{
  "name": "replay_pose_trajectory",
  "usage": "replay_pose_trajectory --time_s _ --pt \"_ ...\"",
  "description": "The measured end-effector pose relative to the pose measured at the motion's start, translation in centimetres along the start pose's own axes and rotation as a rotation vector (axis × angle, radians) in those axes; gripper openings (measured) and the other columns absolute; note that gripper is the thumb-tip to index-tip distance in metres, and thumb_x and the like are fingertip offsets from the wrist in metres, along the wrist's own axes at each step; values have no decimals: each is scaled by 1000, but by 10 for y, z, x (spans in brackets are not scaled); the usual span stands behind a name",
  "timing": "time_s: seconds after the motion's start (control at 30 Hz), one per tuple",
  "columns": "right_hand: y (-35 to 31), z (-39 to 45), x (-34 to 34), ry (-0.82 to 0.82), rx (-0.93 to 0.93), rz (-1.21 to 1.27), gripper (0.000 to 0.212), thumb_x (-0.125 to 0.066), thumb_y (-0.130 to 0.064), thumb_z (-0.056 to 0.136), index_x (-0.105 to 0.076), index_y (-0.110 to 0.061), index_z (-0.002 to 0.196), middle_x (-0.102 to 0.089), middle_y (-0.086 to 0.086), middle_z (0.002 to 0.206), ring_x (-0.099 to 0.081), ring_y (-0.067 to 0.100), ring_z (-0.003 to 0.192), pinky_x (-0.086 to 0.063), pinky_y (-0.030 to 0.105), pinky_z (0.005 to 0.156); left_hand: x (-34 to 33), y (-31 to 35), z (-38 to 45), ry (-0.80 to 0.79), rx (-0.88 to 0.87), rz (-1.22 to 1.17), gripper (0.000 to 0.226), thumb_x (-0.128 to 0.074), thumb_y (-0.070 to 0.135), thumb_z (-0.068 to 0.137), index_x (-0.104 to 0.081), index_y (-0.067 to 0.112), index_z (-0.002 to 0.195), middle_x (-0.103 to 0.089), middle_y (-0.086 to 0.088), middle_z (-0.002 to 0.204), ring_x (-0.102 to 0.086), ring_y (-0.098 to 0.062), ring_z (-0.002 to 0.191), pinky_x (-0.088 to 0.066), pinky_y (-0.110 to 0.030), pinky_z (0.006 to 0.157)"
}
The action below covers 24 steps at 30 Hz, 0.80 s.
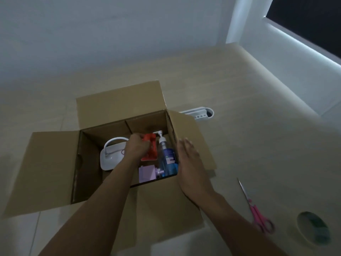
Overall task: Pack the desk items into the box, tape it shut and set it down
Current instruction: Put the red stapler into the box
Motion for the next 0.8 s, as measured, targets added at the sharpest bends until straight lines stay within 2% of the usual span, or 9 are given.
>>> replay_pose_trajectory --time_s 0.1,0.27,0.37,0.43,0.53,0.63,0.8 --pt "-2 -1 0 -10 -4 -1 79 -45 -11 101 9 -19 158 11 2 167 12 18 153 1 39 125 -3 -7 8 22 43 20 14 -63 26 88 -69 14 86 -73 -13 82 -71 -32 78 -60 -49 80" --pt "-5 1 1 -6 -11 -50 77 -45 -15 102 7 -18 158 10 5 167 11 19 153 2 37 125 -8 -16 19 11 84 16 17 -64 20 78 -71 9 89 -73 -17 86 -71 -35 81 -60 -50 79" --pt "-9 8 7 10 -30 -84 72 -43 -21 102 2 -17 158 6 7 167 8 24 153 -1 41 125 -10 -15 20 32 86 4 9 -63 19 79 -66 12 76 -72 -21 88 -70 -38 82 -60 -52 79" --pt "-12 14 9 16 -20 -124 71 -41 -24 102 2 -17 158 7 8 167 8 26 153 -2 44 125 -12 -12 17 41 81 16 15 -62 17 85 -60 15 70 -72 -22 93 -69 -38 88 -58 -51 84" --pt "-11 18 7 19 -3 -144 76 -44 -21 101 6 -17 158 8 9 167 9 27 153 3 41 122 -15 -14 15 45 112 33 9 -64 14 85 -61 10 78 -70 -22 101 -67 -38 96 -56 -48 89" --pt "-8 17 4 24 4 -142 80 -46 -19 101 10 -18 157 11 8 166 12 26 153 8 36 119 -19 -22 18 51 144 32 13 -63 14 85 -66 2 89 -70 -24 103 -66 -38 98 -56 -47 88" --pt "-6 18 -1 0 -14 -127 81 -45 -18 101 13 -19 157 14 7 166 14 24 152 7 39 121 -24 -22 19 41 150 8 13 -62 7 84 -67 0 94 -70 -24 101 -68 -39 96 -57 -48 87"
Point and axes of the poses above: each hand's wrist, its own z-axis towards the middle knuckle, its own x-axis out of the back of the hand, y = z × x, the point moved 9 cm from there along z, towards the middle knuckle
